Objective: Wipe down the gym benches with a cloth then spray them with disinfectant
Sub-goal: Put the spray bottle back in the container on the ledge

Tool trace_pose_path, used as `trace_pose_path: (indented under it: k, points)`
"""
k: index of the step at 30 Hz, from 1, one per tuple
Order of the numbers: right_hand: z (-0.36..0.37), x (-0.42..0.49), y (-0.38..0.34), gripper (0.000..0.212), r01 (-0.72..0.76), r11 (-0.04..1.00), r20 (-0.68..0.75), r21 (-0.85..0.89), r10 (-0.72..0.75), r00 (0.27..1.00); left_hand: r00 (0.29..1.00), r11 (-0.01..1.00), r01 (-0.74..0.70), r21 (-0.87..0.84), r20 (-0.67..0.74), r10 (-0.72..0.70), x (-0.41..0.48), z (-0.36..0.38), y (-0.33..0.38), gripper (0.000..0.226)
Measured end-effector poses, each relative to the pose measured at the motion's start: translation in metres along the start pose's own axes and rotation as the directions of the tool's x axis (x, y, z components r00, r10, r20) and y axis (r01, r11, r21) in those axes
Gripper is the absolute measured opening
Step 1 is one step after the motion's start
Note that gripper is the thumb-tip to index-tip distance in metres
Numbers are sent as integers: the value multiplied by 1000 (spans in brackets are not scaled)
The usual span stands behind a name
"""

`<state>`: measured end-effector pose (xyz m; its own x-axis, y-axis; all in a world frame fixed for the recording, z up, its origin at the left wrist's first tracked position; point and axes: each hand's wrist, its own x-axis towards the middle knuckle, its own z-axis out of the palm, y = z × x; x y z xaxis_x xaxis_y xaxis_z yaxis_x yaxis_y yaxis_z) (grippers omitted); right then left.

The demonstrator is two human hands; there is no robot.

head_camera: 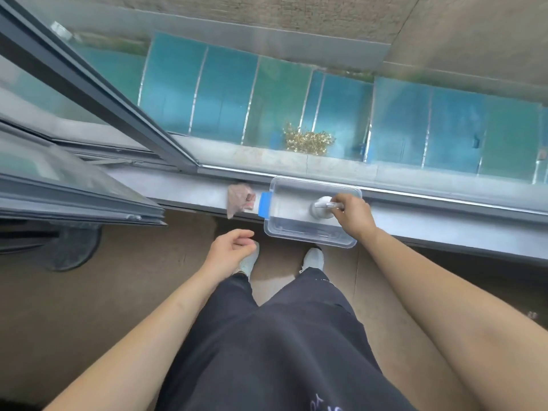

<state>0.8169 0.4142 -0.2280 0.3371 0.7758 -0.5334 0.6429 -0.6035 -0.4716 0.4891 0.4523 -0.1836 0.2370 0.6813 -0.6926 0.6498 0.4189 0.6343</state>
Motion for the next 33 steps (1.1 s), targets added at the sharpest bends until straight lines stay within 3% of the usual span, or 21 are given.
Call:
trace_pose_path:
  k: [4, 7, 10, 13, 17, 23, 25, 30, 33]
  points:
    - [6, -7, -12, 44, -39, 996, -4, 84, 39, 999, 998, 998, 59, 8, 14, -59, 35, -13, -6, 32]
    - [15, -24, -18, 51, -86, 979, -139, 186, 113, 984, 996, 992, 82, 92, 16, -84, 73, -27, -16, 32]
    - [46, -49, -20, 50, -227, 902, -345, 367, 358, 868, 998, 978, 54, 203, 29, -61, 113, -34, -26, 33]
    - [95, -68, -17, 58, -340, 834, -337, 434, 501, 797, 999, 944, 13, 330, 29, -23, 153, -35, -32, 39]
    - [148, -72, -14, 87, -522, 757, -216, 394, 628, 747, 988, 819, -153, 553, 79, 131, 201, -31, -44, 55]
    - [182, -55, -9, 92, -509, 725, -201, 464, 645, 737, 934, 503, -356, 787, 309, 178, 258, -27, -66, 82]
    - [187, -50, -9, 92, -480, 717, -206, 507, 641, 740, 930, 504, -366, 782, 318, 181, 272, -26, -71, 74]
    - [188, -52, -5, 93, -457, 725, -180, 516, 613, 769, 954, 480, -292, 827, 218, 204, 286, -31, -72, 23]
    - [184, -57, -2, 94, -451, 735, -147, 506, 589, 795, 964, 577, -254, 776, 158, 213, 276, -40, -64, 21]
